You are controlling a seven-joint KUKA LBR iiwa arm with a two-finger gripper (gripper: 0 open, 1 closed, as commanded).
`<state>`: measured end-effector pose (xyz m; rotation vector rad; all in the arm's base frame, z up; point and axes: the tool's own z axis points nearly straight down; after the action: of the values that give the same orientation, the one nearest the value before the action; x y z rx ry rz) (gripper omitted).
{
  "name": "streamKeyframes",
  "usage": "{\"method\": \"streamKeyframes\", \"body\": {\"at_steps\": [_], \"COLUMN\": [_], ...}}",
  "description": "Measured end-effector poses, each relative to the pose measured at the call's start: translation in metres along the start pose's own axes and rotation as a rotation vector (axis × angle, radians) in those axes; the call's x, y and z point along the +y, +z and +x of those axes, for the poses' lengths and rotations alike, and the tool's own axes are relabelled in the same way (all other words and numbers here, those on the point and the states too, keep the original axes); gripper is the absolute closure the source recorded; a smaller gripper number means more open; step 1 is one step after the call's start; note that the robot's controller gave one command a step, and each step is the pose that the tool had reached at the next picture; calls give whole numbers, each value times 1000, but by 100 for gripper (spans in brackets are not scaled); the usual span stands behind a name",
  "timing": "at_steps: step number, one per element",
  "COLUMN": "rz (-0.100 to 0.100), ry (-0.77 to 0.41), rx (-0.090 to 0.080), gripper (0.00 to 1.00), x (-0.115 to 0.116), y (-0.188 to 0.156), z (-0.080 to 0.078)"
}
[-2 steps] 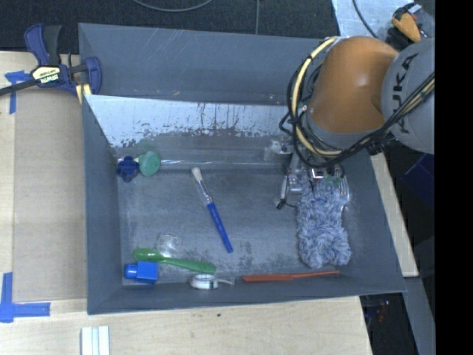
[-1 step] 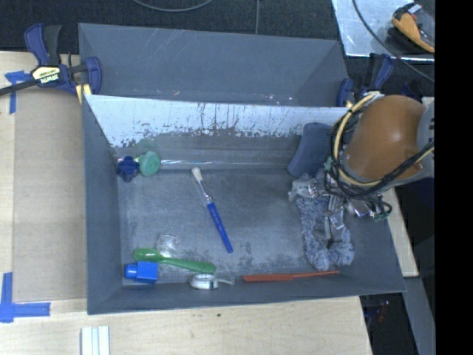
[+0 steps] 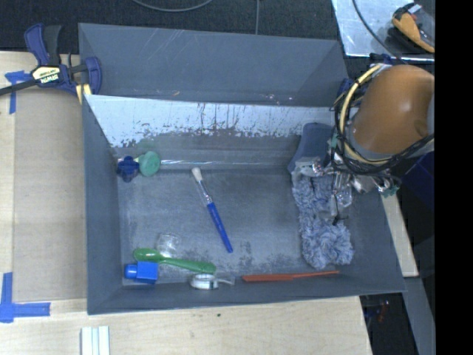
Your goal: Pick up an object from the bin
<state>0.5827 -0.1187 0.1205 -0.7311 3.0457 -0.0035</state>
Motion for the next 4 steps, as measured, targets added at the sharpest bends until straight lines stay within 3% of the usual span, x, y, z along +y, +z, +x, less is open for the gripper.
{"method": "streamKeyframes", "body": {"at_steps": [1, 2, 3, 4], "rz": [-12, -32, -50, -50], "ry": [-286, -816, -909, -909], "rx": [9, -8, -1, -1], "gripper": [0, 0, 100, 100], "x": [53, 23, 2, 2], "y": [18, 48, 50, 50], "z": [55, 38, 40, 40]}}
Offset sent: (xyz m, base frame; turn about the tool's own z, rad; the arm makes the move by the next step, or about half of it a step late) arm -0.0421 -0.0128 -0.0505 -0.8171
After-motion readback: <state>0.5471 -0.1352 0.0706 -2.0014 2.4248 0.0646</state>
